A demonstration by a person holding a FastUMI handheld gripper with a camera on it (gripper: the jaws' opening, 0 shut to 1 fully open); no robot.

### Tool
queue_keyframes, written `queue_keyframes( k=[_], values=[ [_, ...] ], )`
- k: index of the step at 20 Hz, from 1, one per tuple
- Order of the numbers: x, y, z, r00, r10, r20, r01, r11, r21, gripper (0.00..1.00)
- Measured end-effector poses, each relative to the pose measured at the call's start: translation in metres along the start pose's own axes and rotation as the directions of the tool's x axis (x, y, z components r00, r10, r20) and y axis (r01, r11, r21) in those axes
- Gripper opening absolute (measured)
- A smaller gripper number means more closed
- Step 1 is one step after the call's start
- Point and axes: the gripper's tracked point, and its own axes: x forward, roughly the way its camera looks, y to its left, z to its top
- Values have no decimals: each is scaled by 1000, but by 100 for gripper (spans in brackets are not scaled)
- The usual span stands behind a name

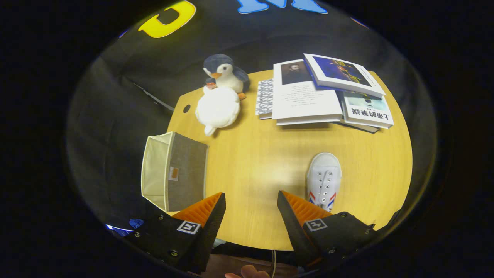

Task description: Open the storage box then place both shoes into the box .Put the left shoe in first, then the right shoe, with the right side of both shoes facing outward in a uniform manner.

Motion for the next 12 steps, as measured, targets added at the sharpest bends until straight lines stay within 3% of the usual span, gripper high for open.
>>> queue_keyframes(
  k=[5,12],
  values=[
    [-3,-50,-14,999,-46,-15,47,996,77,83],
    [16,-113,-53,987,-121,-105,131,986,98,83]
  ],
)
